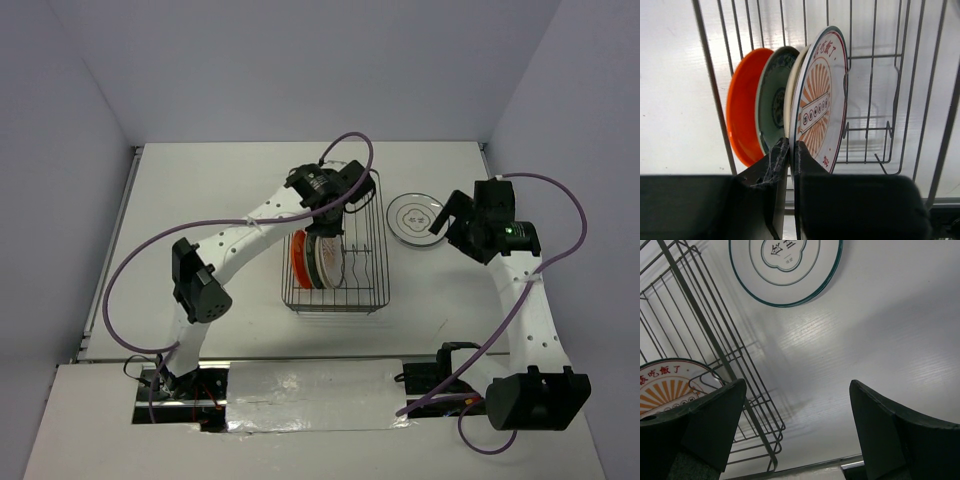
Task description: Unload the plates from the dish rack
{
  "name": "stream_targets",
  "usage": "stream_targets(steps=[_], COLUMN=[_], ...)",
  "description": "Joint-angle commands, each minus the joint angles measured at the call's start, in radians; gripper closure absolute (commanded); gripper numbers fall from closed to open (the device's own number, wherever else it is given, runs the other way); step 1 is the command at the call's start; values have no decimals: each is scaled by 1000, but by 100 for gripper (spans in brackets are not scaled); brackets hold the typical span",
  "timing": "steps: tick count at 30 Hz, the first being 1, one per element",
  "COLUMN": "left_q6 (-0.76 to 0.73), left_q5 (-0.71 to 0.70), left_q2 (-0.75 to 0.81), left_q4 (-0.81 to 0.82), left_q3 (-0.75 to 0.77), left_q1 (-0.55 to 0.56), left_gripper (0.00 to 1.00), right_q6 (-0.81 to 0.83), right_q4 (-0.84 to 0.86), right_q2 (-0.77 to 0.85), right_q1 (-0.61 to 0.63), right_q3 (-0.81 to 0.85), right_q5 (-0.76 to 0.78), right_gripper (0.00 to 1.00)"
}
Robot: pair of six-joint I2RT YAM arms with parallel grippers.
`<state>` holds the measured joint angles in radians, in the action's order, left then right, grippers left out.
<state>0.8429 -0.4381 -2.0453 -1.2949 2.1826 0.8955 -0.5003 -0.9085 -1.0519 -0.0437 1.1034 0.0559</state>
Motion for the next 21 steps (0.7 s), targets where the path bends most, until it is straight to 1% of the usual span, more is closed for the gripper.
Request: stream_targets(steps=[1,5,6,8,9,10,11,12,13,14,15,16,17,18,19,21], left_q6=[56,55,51,41,32,4,-8,-17,-28,-25,-12,-4,5,22,34,67], left_q5=[-74,-91,-90,-79,-51,-25,5,69,108,148,233,277,320,387,412,456], left_q2=[34,54,62,111,137,207,249,290,378,423,462,538,572,632,657,715], left_q4=[-36,-61,-64,-38,-9,87,151,222,373,450,529,680,754,887,942,1041], left_q3=[100,164,189,194,157,123,36,-19,-76,-195,-258,-373,-426,-478,-563,-636], left_q1=[-3,-26,-30,-44,-47,-58,-61,-66,-75,-84,-93,-113,-125,-141,-147,-161], left_gripper=[100,100,100,100,100,100,100,100,100,100,100,100,100,100,100,100], right_q6=[3,37,61,83,94,95,83,71,54,21,7,-6,-21,-24,-26,-24], right_q4=[20,71,109,155,208,236,262,317,347,405,433,454,486,493,500,503], right_q2=[23,30,35,50,64,69,72,79,87,93,108,115,121,130,133,138], right_q1=[5,4,4,4,4,4,4,4,4,4,5,4,4,4,2,4], right_q3=[10,-14,-19,-36,-43,-56,-63,-71,-80,-95,-102,-109,-109,-109,-105,-99], right_q5=[-51,-224,-326,-445,-579,-646,-712,-769,-856,-887,-934,-952,-961,-973,-978,-975], right_gripper=[9,9,9,9,9,9,9,9,8,8,8,8,8,8,8,8])
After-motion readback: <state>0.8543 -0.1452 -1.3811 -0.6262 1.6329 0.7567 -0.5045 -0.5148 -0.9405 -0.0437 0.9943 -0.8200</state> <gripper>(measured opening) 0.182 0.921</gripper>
